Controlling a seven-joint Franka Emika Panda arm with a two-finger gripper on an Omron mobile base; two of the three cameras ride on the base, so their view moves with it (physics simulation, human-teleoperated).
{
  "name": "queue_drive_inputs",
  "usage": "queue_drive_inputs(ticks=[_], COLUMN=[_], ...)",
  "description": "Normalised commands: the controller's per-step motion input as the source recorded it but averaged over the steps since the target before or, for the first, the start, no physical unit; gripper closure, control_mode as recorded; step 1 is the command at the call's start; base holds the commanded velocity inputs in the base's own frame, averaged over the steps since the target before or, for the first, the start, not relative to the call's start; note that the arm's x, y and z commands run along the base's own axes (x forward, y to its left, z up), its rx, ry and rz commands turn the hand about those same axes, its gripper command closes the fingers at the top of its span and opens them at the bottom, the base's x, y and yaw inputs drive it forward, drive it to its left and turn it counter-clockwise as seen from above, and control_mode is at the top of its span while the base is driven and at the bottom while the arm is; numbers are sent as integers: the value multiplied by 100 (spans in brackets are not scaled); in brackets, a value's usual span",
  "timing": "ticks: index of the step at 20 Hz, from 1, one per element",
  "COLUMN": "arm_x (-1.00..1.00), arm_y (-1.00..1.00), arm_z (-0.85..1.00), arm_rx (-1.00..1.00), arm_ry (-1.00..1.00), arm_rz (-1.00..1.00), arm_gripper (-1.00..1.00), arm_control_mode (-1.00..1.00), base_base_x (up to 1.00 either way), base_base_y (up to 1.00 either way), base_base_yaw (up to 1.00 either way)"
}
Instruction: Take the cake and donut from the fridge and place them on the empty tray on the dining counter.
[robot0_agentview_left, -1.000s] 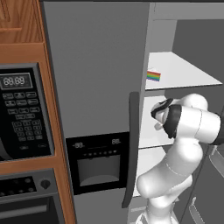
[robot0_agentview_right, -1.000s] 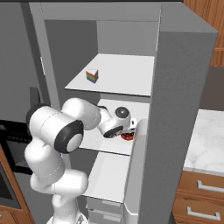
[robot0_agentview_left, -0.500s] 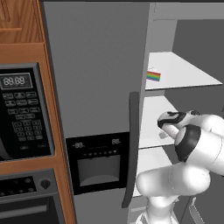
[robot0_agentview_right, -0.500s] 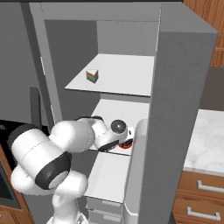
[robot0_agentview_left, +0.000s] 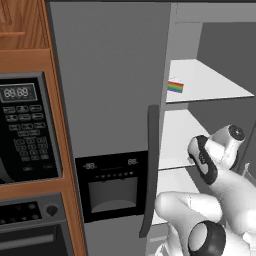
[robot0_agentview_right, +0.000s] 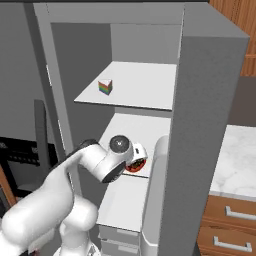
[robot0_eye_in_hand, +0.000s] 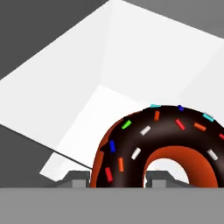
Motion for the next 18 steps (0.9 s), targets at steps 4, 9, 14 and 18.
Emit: queue_drive_inputs(ticks=[4, 9, 14, 18], arm_x=[-78, -94, -99, -91], arm_y=[29, 9, 1, 4], arm_z=[72, 48, 52, 86], arm_rx=[-5, -3, -1, -2], arm_ry=[19, 1, -9, -2], arm_rz=[10, 10, 5, 6], arm_gripper=[100, 100, 100, 100], arm_control_mode=[-100, -100, -100, -100], base_base_x=[0, 0, 0, 0], base_base_y=[0, 0, 0, 0], base_base_yaw=[0, 0, 0, 0])
